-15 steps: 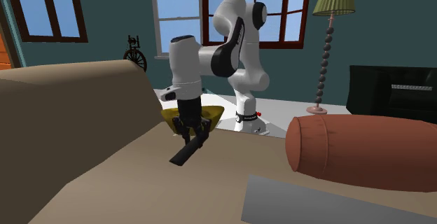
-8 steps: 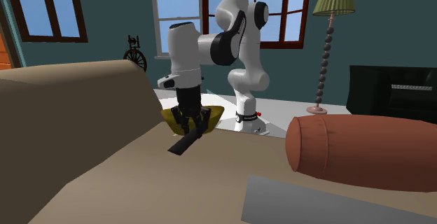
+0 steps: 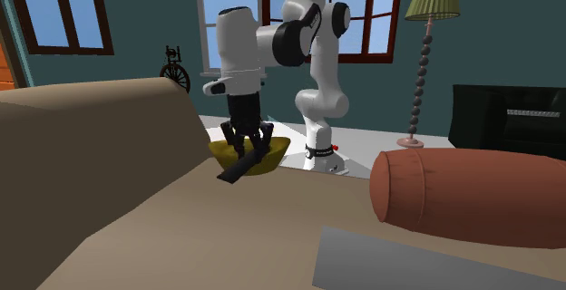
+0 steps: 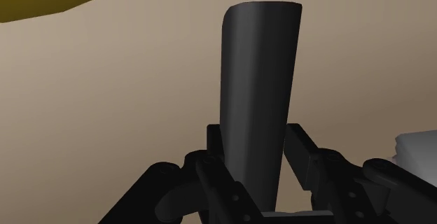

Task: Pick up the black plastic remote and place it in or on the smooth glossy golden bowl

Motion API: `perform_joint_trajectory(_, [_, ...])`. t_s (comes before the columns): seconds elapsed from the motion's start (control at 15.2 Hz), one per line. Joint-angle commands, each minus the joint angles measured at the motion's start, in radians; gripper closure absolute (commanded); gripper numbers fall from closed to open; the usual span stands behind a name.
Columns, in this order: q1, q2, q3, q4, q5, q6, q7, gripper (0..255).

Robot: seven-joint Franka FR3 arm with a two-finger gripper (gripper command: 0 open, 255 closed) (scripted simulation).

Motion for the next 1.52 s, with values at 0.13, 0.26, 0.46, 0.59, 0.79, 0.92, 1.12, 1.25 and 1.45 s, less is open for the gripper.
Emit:
perform_joint_trajectory(0.13, [-0.001, -0.014, -0.002, 0.04, 0.002, -0.054, 0.001, 255])
perform_joint_trajectory(0.26, [-0.001, -0.021, -0.003, 0.059, 0.003, -0.08, 0.001, 255])
perform_joint_trajectory(0.46, [-0.002, -0.031, -0.004, 0.09, 0.004, -0.12, 0.002, 255])
perform_joint_trajectory(0.59, [-0.002, -0.035, -0.005, 0.112, 0.004, -0.147, 0.002, 255])
perform_joint_trajectory(0.79, [-0.01, -0.071, -0.016, 0.089, 0.012, -0.16, -0.019, 255])
perform_joint_trajectory(0.92, [-0.022, -0.136, -0.039, 0.019, 0.024, -0.156, -0.061, 255])
perform_joint_trajectory(1.12, [-0.039, -0.228, -0.078, -0.077, 0.033, -0.156, -0.124, 255])
perform_joint_trajectory(1.25, [-0.051, -0.288, -0.105, -0.136, 0.033, -0.16, -0.165, 255])
perform_joint_trajectory(1.45, [-0.069, -0.373, -0.15, -0.217, 0.025, -0.169, -0.226, 255])
